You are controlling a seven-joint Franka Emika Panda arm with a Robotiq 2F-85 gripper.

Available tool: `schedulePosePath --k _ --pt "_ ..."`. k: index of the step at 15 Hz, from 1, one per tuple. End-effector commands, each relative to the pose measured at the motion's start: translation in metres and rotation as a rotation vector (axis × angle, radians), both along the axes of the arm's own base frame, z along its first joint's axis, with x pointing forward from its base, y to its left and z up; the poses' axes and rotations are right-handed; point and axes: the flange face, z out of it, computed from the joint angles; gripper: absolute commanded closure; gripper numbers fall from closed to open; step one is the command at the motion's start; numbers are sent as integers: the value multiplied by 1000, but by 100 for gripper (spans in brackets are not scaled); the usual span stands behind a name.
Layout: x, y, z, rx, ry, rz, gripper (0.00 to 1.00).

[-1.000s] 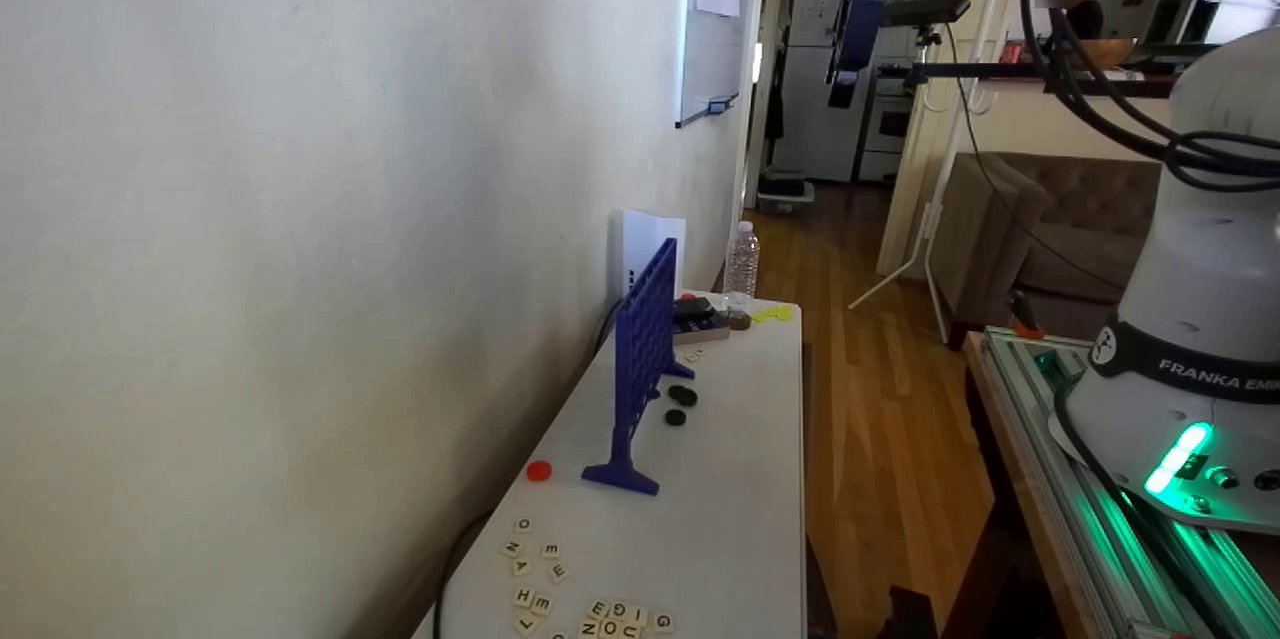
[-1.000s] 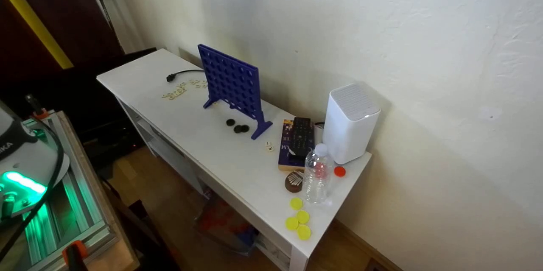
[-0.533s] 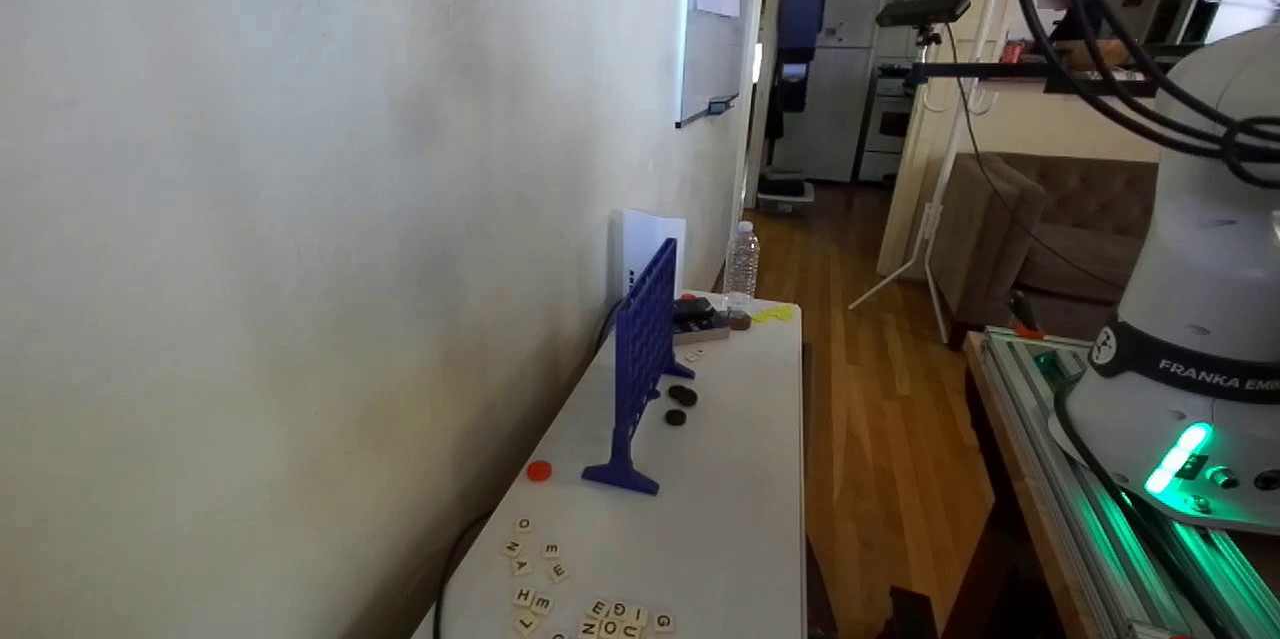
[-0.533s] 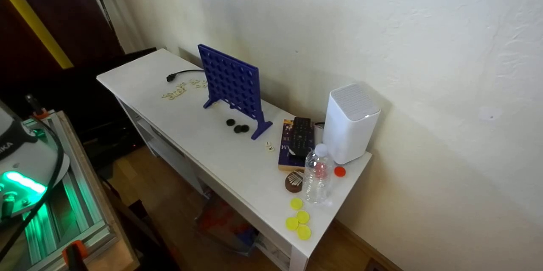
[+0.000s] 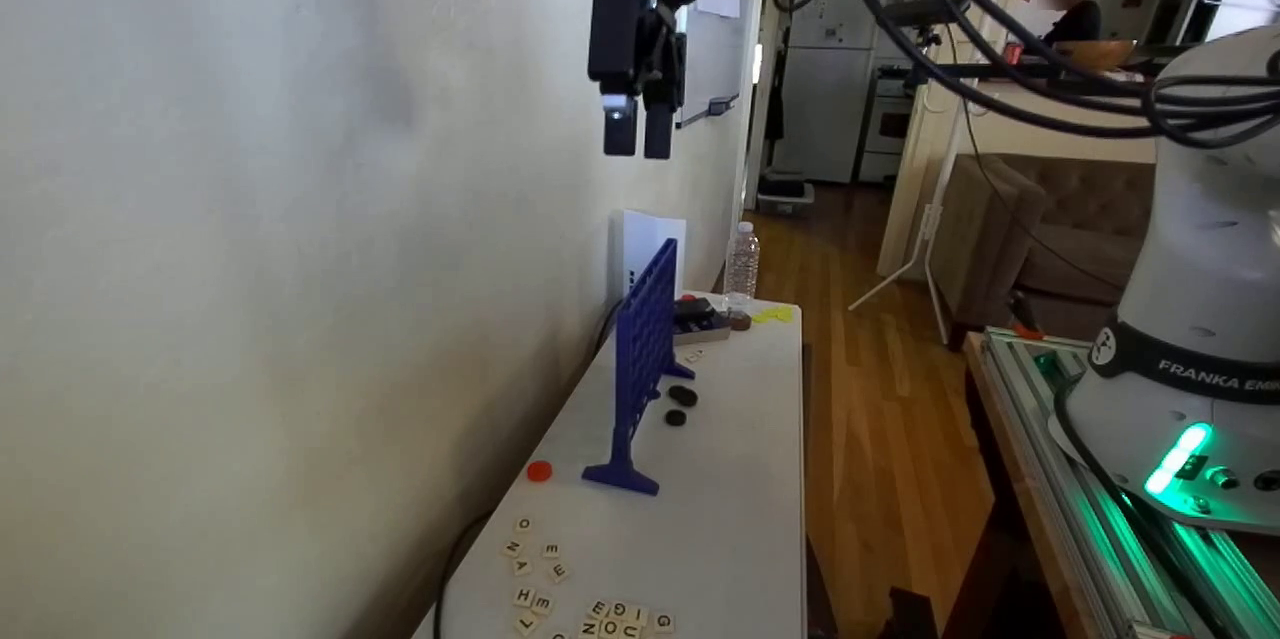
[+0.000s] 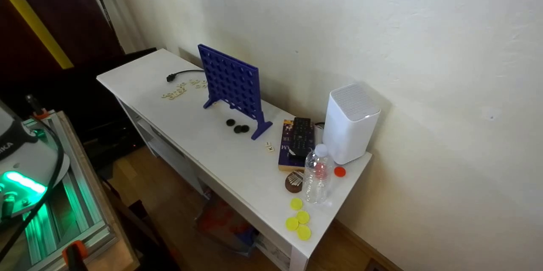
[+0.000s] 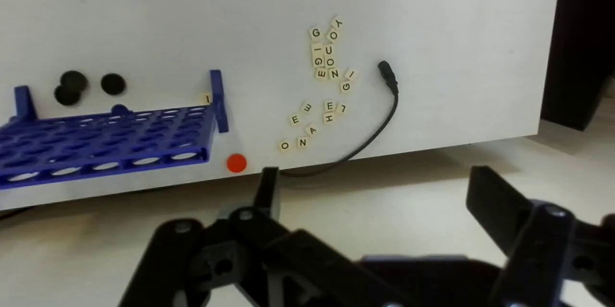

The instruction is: Move the orange object to the right

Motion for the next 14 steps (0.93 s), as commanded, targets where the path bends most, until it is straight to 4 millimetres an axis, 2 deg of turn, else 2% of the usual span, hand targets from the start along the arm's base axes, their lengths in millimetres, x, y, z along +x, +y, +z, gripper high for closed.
schedulePosePath --k 1,4,6,10,14 --pt "5 2 -7 4 2 4 0" --pt "9 3 -10 8 -1 5 0" --pt "14 -2 -21 -5 14 -69 0" --pt "45 21 -49 -4 -20 -163 0" --pt "75 39 -76 -50 -86 -352 0"
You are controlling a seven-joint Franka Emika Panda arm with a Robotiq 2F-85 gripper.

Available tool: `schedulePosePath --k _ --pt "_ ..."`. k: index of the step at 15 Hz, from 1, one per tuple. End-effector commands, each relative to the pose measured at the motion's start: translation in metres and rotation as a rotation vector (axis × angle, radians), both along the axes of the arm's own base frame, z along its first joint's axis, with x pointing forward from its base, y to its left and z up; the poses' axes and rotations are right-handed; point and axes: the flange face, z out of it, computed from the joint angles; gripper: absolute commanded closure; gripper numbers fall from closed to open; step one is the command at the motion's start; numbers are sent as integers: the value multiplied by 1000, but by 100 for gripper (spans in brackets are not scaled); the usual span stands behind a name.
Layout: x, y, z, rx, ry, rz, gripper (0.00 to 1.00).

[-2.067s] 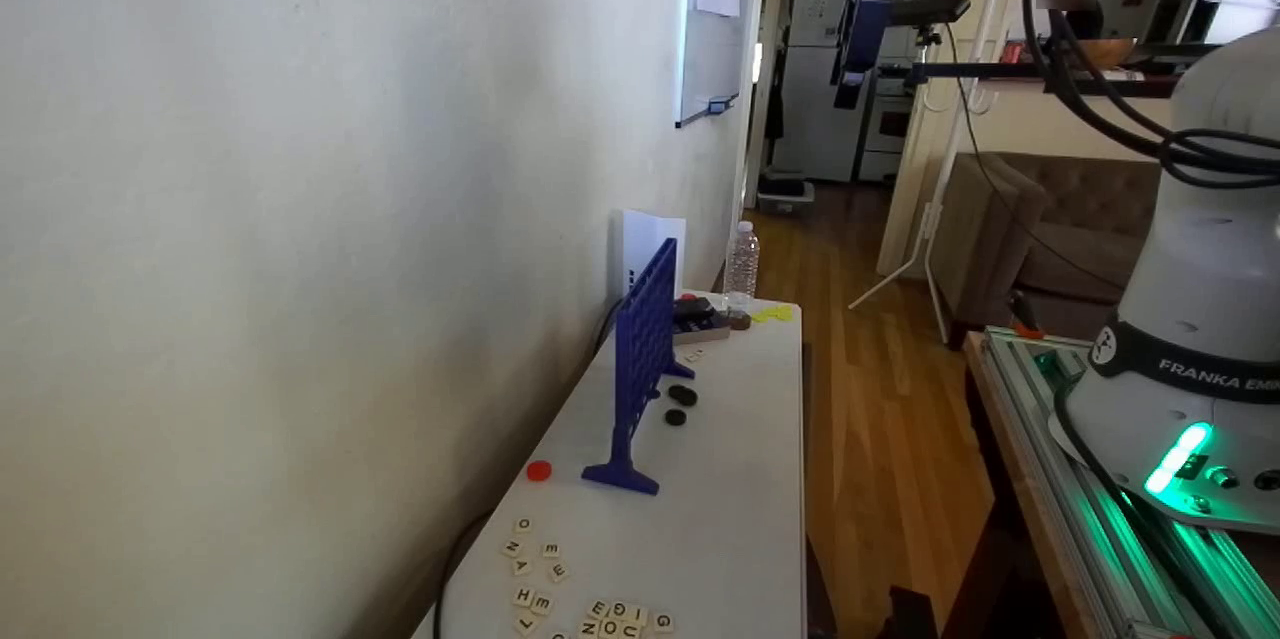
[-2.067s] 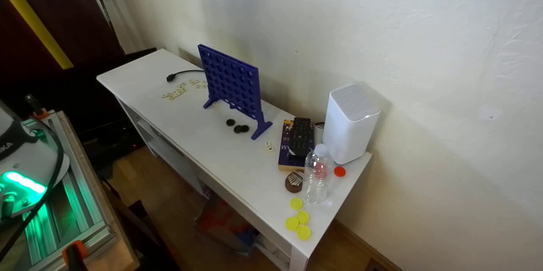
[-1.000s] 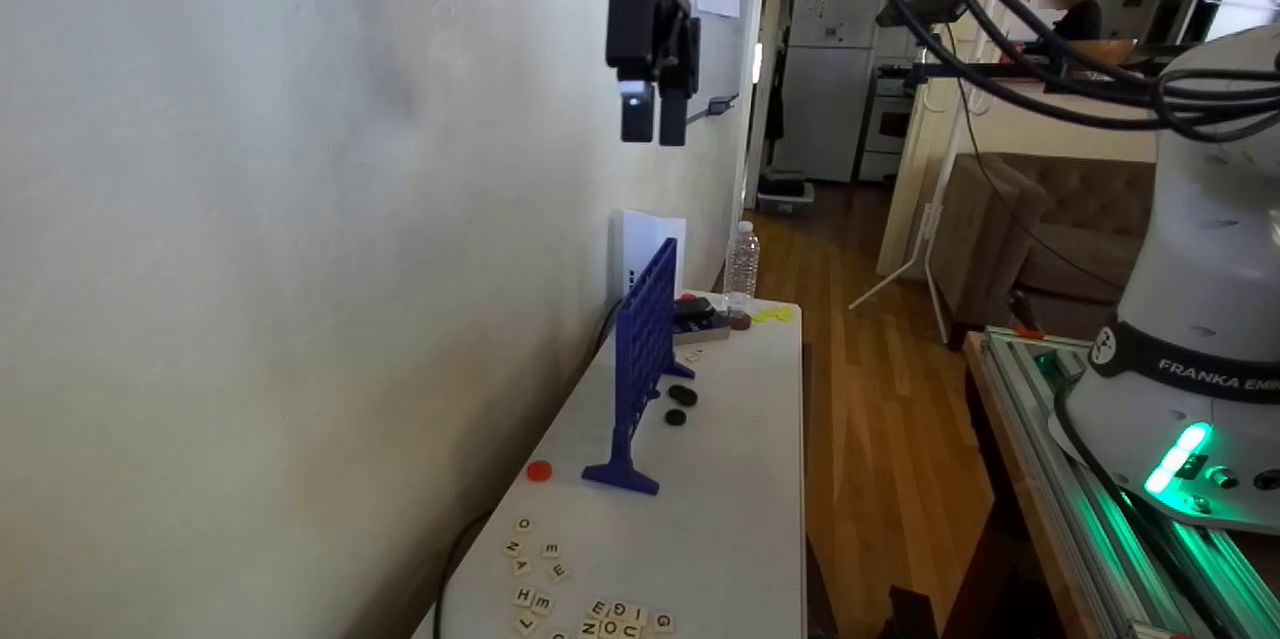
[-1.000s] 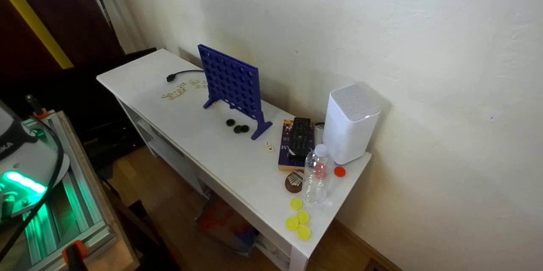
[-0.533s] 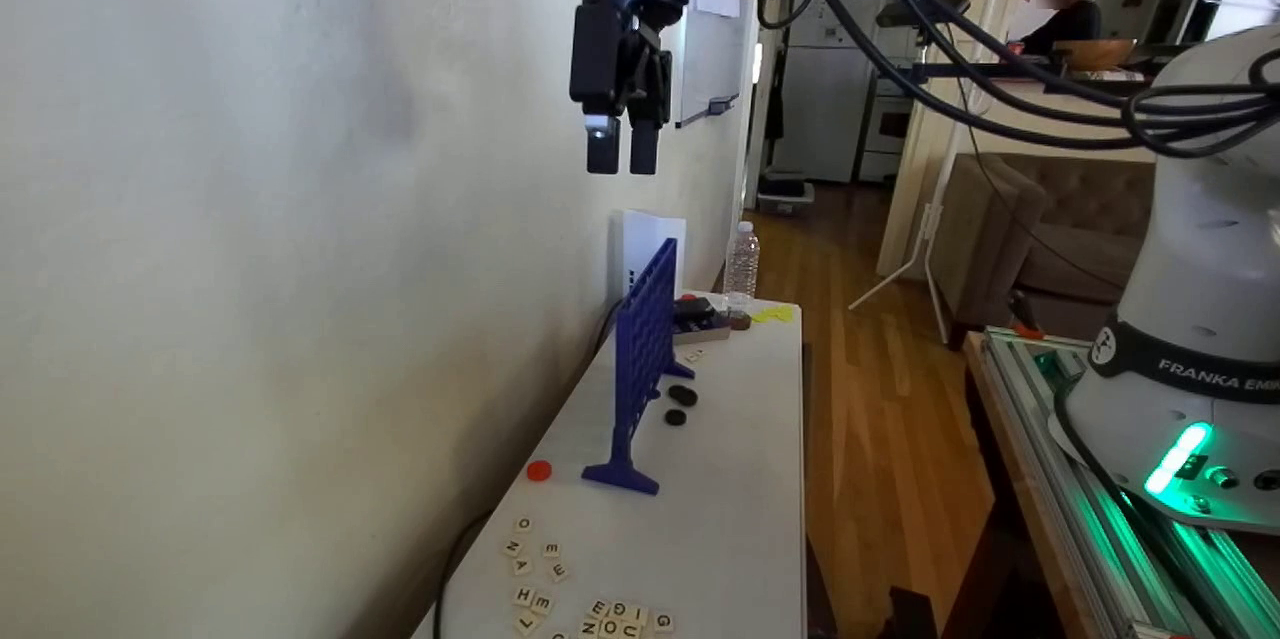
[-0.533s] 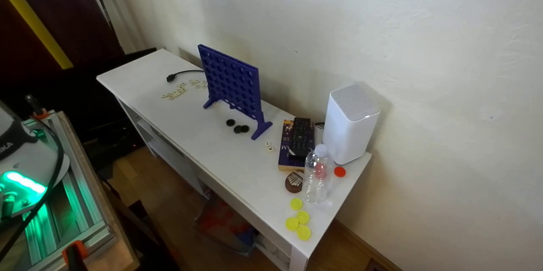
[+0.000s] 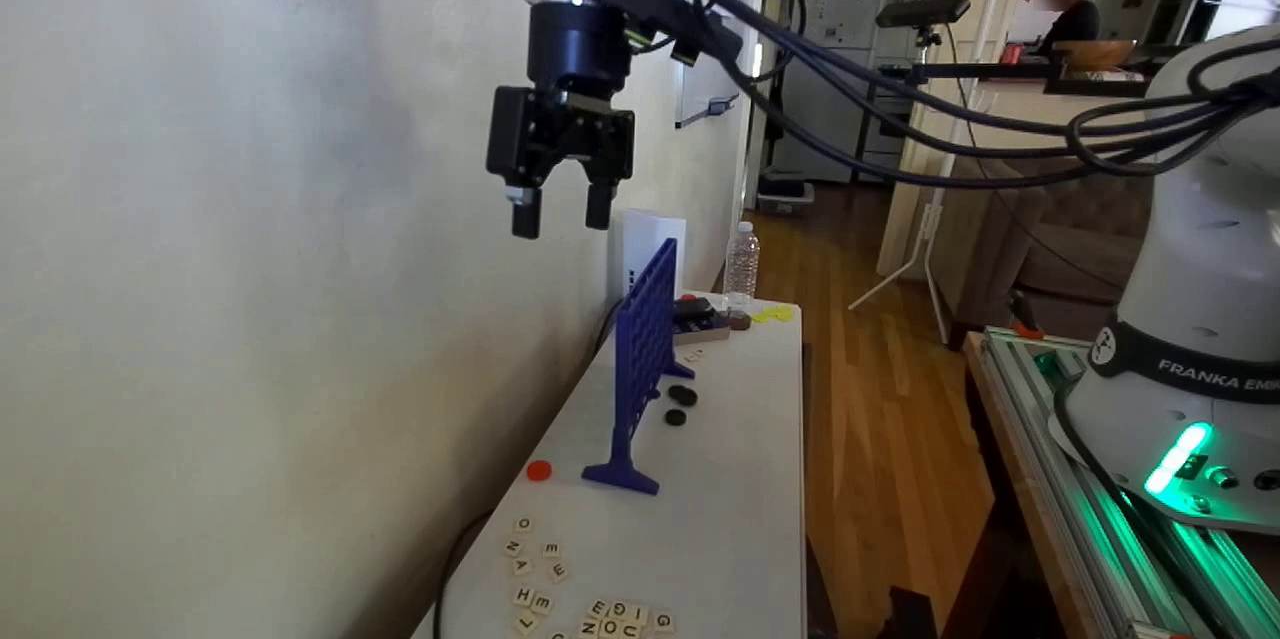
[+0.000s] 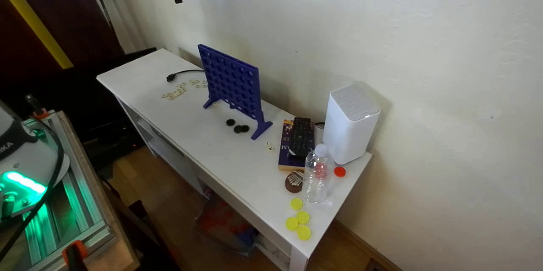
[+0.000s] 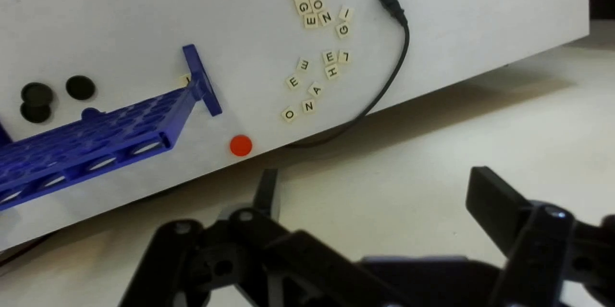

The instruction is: Move the orange object to the right

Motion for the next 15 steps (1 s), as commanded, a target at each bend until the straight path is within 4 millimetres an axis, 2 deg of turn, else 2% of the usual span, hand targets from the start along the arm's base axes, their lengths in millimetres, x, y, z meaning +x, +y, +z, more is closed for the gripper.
schedulePosePath --k 1,4,8,13,15 --pt "34 15 -23 -62 -69 -132 0" --pt "52 14 -46 -104 -118 -96 0" --pt "72 -4 -79 -148 -87 -33 0" --pt "83 -18 -118 -190 -2 57 0" --pt "88 -20 -130 -202 23 35 0"
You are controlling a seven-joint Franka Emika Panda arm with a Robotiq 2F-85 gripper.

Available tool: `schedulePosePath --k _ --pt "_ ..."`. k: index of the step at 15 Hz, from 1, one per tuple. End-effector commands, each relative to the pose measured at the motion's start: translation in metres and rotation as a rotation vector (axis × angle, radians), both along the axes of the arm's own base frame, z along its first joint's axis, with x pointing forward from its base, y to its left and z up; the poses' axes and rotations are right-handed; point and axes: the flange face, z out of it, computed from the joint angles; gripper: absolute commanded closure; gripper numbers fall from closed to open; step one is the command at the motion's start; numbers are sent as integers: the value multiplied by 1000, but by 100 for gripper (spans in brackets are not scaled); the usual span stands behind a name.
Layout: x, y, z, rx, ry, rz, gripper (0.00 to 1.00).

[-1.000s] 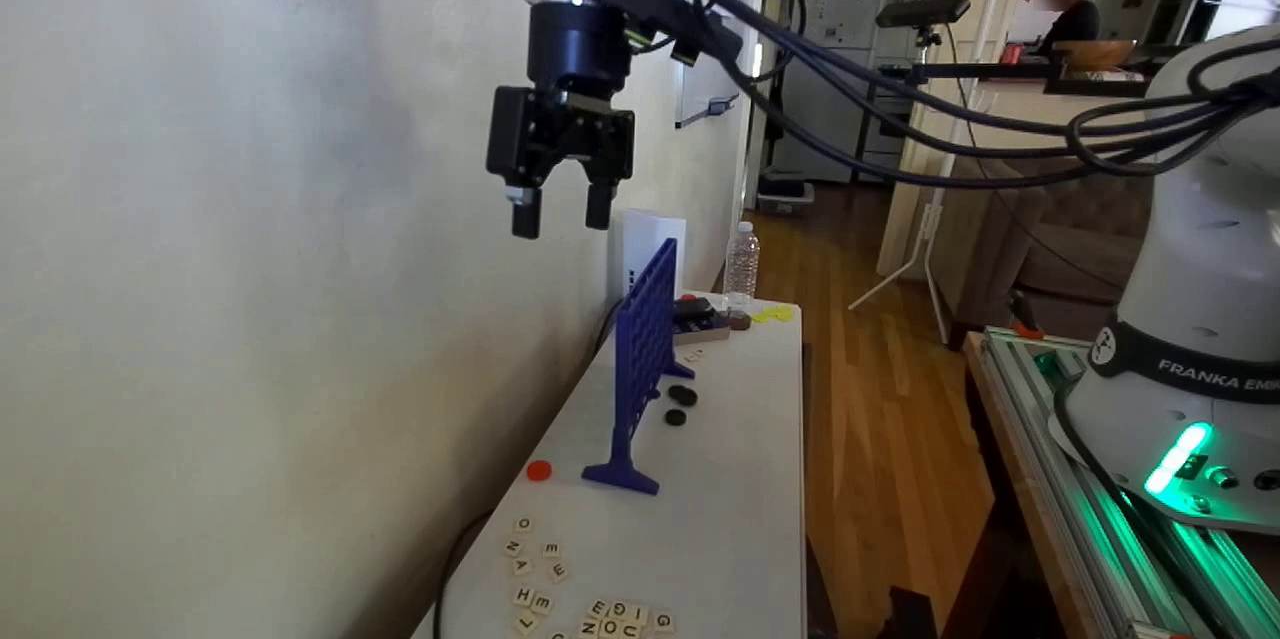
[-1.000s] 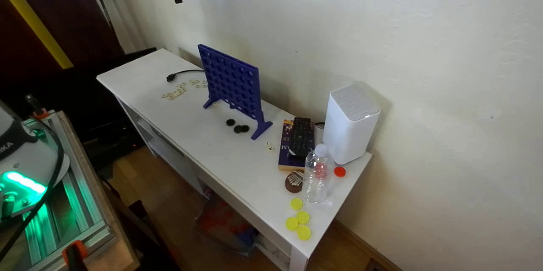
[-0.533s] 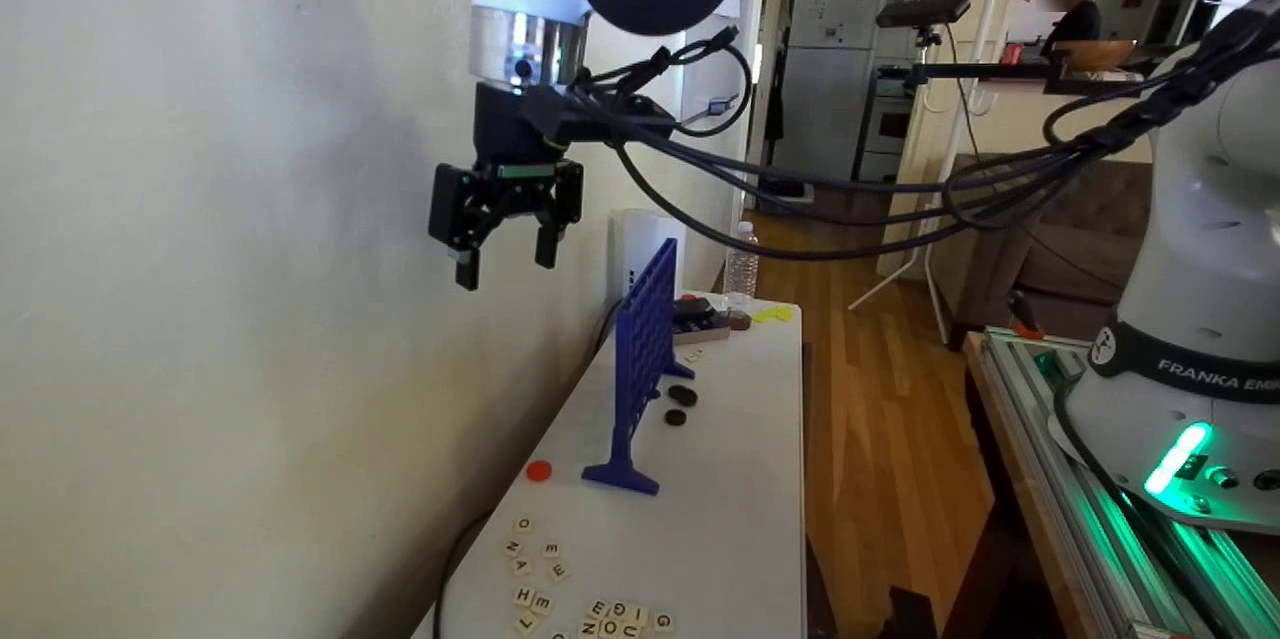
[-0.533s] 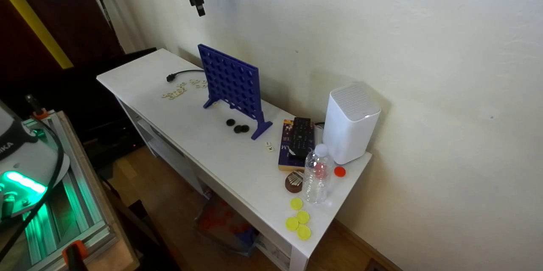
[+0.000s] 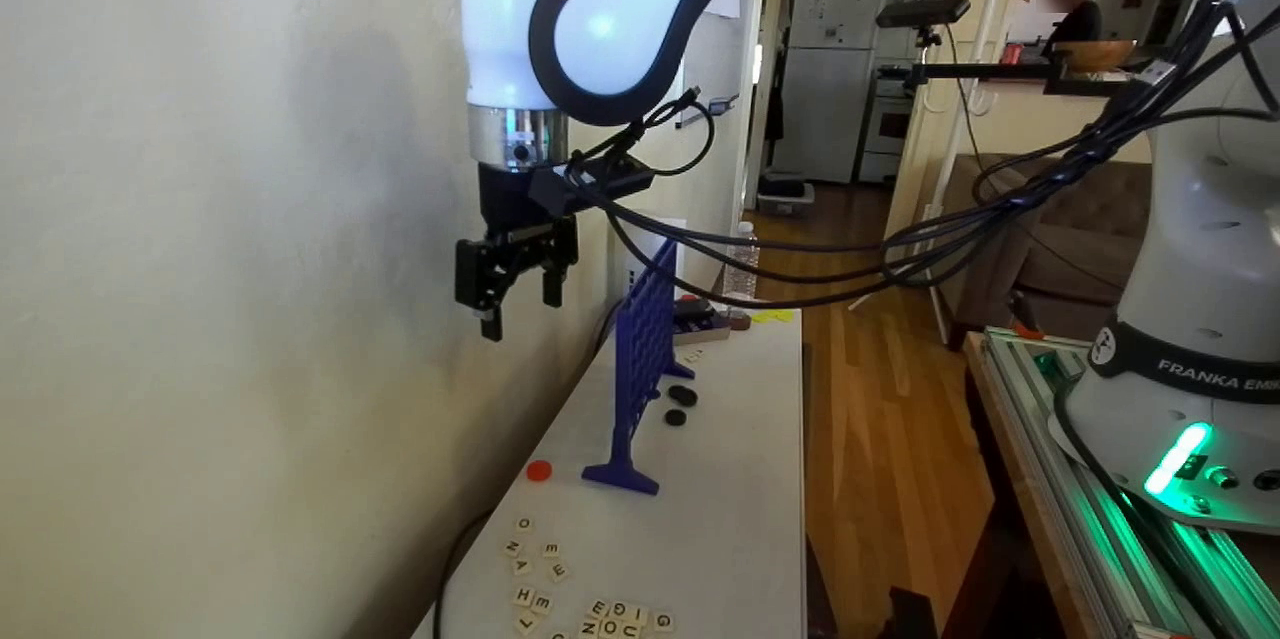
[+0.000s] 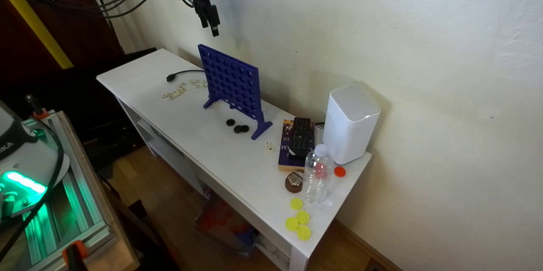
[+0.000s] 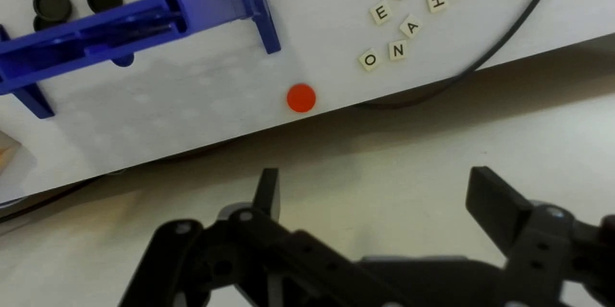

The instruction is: Move the orange object to the right

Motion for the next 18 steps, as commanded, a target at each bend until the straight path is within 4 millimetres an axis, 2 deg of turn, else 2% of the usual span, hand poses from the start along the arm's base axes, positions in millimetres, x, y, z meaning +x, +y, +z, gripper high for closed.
schedulePosePath --k 1,7,8,9,13,18 --pt "15 4 -17 -37 42 -9 0" --pt "23 3 -57 2 75 71 0" --pt "22 6 -56 42 109 58 0" --pt "15 2 -52 -7 82 45 0" --pt "18 4 -59 17 95 53 0" --pt "31 -11 -80 -14 35 31 0"
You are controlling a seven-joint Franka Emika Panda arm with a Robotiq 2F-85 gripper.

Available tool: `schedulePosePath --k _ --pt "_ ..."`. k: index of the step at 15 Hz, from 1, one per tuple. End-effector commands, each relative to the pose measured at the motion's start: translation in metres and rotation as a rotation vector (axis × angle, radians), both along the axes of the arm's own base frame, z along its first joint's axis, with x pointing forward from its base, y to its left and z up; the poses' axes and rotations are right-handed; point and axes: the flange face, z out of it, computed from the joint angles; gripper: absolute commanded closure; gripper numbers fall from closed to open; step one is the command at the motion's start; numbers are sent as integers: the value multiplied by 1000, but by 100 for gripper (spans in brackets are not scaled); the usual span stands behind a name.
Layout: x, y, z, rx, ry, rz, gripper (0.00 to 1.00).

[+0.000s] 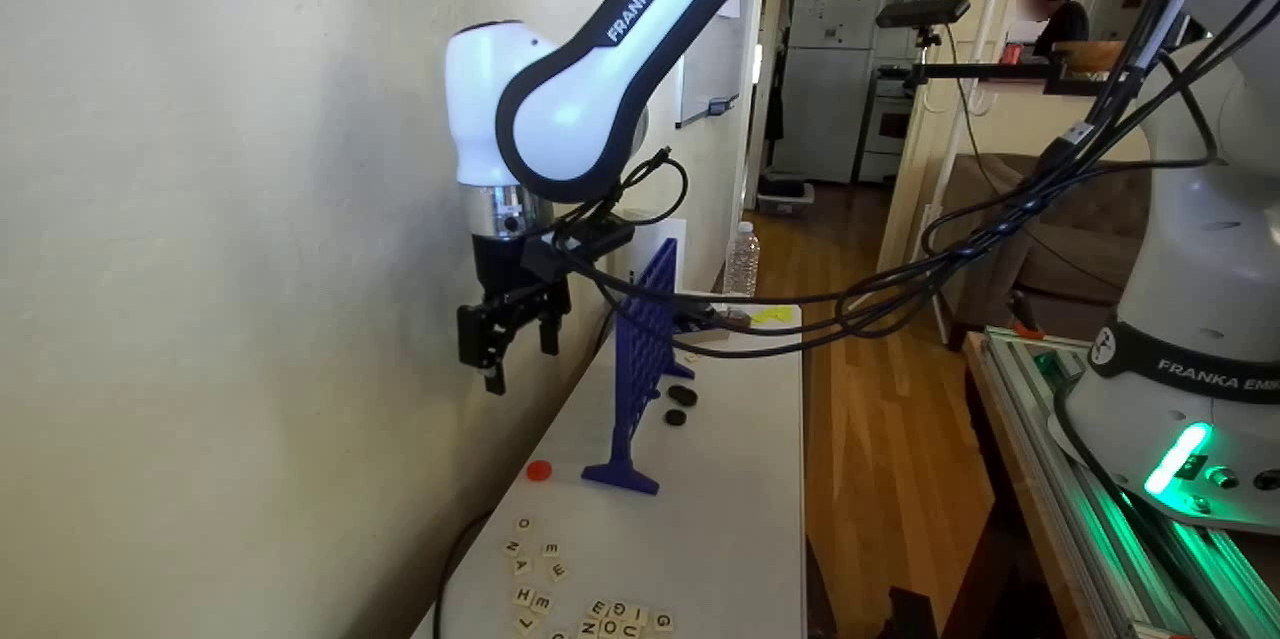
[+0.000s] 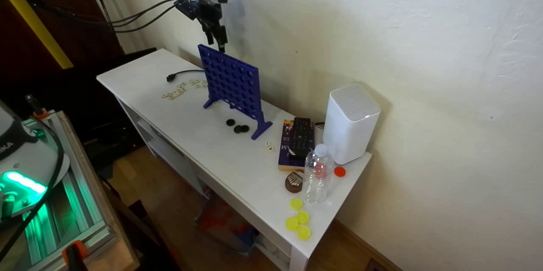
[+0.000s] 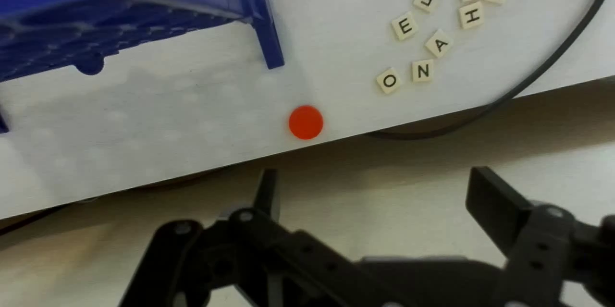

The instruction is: Move the orange object to the right

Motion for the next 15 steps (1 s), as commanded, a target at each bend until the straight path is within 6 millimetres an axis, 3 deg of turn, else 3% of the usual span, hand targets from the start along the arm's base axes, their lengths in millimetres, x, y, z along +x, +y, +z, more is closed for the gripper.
schedulePosePath --k 1,7,15 --pt "12 -5 -18 -22 -59 4 0" --pt "8 -7 -55 -98 -3 40 0" --pt "-1 2 -71 -220 118 48 0"
